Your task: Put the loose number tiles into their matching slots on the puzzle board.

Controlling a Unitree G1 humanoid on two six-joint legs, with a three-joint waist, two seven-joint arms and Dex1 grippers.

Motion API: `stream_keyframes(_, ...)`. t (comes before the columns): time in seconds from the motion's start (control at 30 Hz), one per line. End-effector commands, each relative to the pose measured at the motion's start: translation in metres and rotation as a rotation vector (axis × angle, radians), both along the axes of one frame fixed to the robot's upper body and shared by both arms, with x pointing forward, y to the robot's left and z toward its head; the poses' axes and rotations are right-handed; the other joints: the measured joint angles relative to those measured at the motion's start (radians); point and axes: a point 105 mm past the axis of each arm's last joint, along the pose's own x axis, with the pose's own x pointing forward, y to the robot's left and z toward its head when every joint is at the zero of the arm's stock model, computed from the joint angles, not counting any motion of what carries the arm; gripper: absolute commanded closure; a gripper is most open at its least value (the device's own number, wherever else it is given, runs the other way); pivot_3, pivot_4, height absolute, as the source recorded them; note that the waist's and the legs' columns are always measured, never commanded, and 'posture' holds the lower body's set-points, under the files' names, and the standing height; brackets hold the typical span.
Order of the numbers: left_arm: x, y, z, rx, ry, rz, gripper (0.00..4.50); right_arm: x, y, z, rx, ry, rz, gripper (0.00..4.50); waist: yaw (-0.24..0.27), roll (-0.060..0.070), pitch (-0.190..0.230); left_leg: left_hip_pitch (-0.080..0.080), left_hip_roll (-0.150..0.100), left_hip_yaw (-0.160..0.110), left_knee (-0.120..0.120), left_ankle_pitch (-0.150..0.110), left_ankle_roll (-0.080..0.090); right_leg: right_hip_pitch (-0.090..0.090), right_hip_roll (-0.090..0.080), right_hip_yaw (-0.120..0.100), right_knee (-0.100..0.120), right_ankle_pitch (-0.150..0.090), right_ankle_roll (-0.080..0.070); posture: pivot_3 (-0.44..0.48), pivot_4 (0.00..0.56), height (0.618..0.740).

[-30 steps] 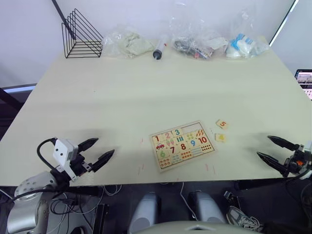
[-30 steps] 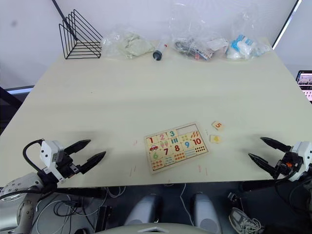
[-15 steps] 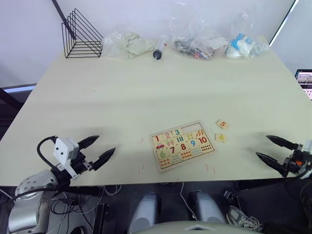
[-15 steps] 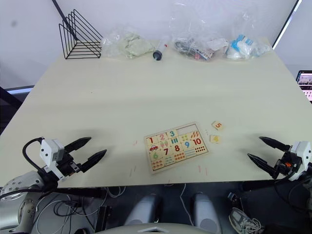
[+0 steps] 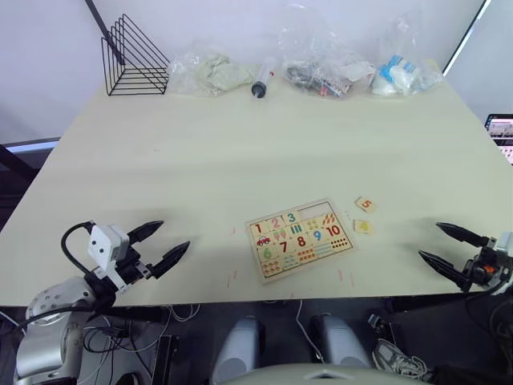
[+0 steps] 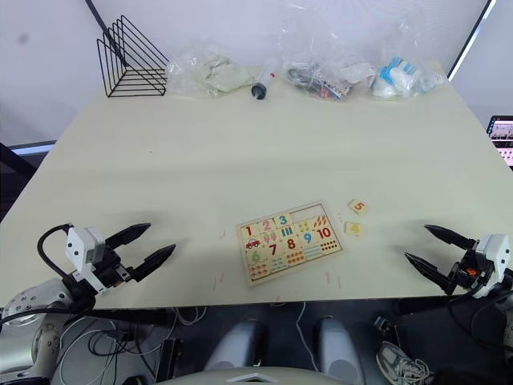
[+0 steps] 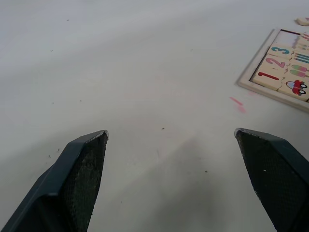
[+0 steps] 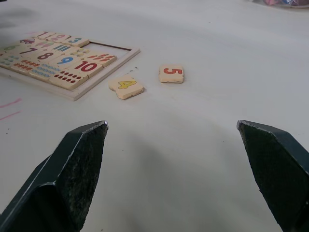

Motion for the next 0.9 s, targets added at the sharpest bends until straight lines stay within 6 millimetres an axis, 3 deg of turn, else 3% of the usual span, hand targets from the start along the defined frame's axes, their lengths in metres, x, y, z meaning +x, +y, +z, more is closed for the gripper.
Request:
stream_keyframes(0.03,0.0003,0.0,0.0059,0.019,-0.024,-0.018,0.03,0.0002,-0.0005,0.0084,-0.009,-0.043,0.004,0.0,0.0,0.0,0.0,0.0,0.0,0.0,0.0,0.0,0.0,0.0,0.0,0.0,0.0,0.0,0.0,0.0,0.15,0.74)
stream_keyframes(0.9,-0.0002,-0.0021,0.0042,0.018,-0.018,-0.061,0.03,-0.0026,0.0028,0.0076,-0.003,-0.045,0.01,0.0,0.0,0.0,0.0,0.0,0.0,0.0,0.0,0.0,0.0,0.0,0.0,0.0,0.0,0.0,0.0,0.0,0.15,0.74)
